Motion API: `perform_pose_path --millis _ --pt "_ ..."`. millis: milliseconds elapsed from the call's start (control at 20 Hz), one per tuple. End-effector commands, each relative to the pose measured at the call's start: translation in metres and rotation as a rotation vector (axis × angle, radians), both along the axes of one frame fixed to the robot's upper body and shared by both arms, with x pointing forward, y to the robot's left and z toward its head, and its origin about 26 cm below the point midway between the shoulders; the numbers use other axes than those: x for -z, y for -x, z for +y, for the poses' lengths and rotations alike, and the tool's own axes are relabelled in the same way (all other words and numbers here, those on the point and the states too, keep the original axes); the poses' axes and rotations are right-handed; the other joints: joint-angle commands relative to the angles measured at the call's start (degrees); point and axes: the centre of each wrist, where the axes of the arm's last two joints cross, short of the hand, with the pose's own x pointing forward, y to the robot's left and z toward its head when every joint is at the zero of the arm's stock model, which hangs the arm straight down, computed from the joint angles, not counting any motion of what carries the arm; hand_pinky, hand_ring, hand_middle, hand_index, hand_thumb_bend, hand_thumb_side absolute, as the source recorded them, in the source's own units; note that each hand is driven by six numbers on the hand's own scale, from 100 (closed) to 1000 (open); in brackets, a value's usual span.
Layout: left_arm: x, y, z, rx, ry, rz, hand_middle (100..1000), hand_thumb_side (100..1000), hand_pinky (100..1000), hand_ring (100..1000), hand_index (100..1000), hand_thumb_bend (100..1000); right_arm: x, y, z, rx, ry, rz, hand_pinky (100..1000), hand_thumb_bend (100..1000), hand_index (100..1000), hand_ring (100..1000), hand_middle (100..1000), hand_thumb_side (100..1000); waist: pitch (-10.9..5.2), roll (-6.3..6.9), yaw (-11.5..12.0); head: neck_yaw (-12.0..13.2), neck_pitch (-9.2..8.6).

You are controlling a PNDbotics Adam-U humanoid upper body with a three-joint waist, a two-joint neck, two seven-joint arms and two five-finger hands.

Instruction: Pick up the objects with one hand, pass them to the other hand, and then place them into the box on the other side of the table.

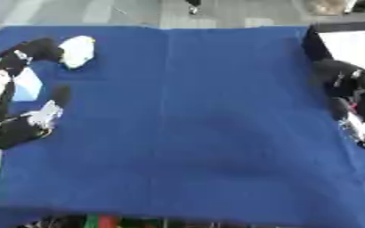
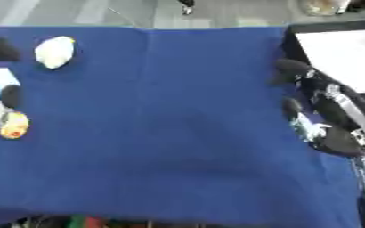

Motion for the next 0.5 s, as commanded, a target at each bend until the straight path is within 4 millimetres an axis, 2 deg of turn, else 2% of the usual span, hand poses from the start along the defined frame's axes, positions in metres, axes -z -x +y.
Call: perform_pose_path --millis 50,300,500 --pt "-0.025 0.006 0.022 -0.051 -0.218 -0.032 677 505 848 738 909 343 -0.006 0.001 -0.005 0.013 0.028 -0.021 1000 100 945 1000 707 518 -1.07 0.24 -0.11 -0.09 0.32" --pt "-0.025 0.004 0.049 -0.094 -0.492 0.099 681 565 840 739 912 418 -0.004 0.001 -0.007 0.017 0.039 -0.017 1000 100 946 1000 707 515 -1.51 0.72 -0.24 -0.22 0.32" --pt "-0.014 -0.002 0.072 -0.172 -0.599 0.217 674 595 830 736 911 456 -0.004 0.001 -0.007 0.017 0.043 -0.013 1000 100 946 1000 708 513 -1.62 0.8 -0.29 -0.17 0.32"
